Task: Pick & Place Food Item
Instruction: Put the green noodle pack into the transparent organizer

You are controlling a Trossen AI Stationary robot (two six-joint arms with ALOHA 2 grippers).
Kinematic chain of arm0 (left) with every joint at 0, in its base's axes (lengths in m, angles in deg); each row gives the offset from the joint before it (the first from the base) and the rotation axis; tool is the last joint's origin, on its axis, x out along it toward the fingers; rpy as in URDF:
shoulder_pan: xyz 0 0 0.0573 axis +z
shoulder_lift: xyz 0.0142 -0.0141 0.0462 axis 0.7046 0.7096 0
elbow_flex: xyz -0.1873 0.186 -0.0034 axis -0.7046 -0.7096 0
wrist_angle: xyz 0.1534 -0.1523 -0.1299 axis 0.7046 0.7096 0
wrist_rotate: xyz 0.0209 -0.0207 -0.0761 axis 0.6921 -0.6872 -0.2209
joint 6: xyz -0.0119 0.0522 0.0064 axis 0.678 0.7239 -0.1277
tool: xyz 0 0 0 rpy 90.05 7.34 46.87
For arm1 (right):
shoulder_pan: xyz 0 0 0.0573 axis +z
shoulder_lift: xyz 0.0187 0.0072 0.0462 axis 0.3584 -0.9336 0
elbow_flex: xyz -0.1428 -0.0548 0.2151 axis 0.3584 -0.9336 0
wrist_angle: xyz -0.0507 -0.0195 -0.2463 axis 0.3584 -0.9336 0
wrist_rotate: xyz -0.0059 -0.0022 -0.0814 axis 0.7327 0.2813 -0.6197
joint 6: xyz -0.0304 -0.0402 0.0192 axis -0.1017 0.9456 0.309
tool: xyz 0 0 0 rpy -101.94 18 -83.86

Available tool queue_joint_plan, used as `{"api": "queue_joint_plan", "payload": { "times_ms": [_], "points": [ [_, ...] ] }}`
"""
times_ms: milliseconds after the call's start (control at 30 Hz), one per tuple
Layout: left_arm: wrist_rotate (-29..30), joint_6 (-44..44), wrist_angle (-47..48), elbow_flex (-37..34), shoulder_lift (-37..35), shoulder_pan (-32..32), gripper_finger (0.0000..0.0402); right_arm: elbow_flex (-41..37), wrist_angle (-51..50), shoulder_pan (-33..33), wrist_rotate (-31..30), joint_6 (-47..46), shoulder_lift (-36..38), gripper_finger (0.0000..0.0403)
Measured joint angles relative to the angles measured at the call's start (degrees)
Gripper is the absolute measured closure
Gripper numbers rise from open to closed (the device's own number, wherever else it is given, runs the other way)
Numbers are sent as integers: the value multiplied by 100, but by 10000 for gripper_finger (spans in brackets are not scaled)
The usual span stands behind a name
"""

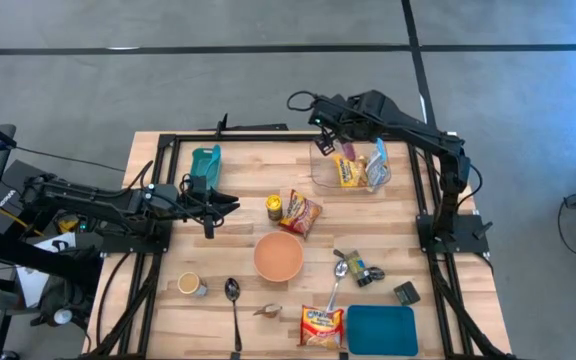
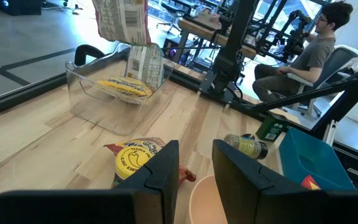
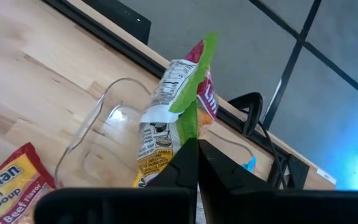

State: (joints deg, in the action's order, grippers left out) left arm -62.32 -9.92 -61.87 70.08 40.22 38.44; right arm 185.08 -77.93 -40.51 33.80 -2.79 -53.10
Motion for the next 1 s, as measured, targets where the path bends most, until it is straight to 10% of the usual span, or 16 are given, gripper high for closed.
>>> {"api": "queue_joint_plan", "payload": {
  "times_ms": [1000],
  "points": [
    [-2,1,1,0,1,0,309,-2219,203,52,-604,-453,29,403]
  ]
}}
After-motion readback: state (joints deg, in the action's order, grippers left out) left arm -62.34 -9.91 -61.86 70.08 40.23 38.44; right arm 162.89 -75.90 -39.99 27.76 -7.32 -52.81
